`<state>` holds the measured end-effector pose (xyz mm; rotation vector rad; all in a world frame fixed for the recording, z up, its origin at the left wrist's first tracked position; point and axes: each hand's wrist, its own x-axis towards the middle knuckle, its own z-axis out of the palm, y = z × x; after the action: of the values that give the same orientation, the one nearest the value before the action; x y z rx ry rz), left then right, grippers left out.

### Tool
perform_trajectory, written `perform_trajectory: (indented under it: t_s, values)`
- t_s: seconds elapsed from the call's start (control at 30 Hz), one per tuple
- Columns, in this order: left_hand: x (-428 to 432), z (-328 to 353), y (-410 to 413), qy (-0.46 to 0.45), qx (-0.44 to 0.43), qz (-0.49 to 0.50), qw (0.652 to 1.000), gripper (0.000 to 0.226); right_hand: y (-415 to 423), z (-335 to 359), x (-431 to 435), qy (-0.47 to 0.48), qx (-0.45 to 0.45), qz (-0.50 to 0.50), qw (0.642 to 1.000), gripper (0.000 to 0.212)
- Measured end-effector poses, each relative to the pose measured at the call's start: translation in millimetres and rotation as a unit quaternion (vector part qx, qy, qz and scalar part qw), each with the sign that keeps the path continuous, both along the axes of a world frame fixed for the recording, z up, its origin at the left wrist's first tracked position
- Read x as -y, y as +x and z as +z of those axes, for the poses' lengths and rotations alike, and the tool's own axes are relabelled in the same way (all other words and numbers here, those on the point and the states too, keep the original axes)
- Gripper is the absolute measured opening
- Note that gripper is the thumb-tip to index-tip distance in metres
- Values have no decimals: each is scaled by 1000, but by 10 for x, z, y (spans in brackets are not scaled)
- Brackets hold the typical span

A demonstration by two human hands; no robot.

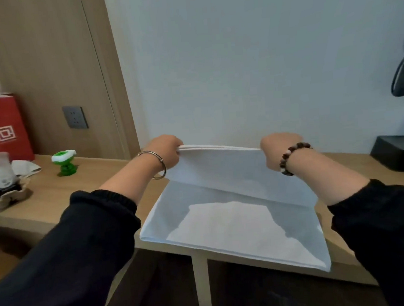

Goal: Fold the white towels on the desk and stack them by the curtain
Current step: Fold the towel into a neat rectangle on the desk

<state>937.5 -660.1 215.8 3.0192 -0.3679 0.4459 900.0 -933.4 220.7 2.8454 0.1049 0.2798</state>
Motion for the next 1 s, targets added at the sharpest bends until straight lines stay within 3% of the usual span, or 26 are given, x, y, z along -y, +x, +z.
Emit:
perform_trajectory:
  t_s: [0.17,0.37,0.63,0.73,0.87,1.0]
  values:
    - [254,286,484,-16,97,55,994,18,608,226,134,5,137,-50,989,26]
    - [546,304,1297,27,147,94,984,27,1455,259,477,-34,195,-52,979,26]
    - [811,-109,2223,70,115,84,987,30,2190,-226,910,-62,189,-56,978,22]
    - [759,-366,2227,60,117,55,990,26,2175,-441,990,-31,203,-37,978,22]
    - [584,-661,1967,34,235,-57,970,31,1885,-689,1079,3,295,64,953,29]
    - [293,-934,1796,25,235,-182,955,26,1501,-972,1163,1,291,162,943,29]
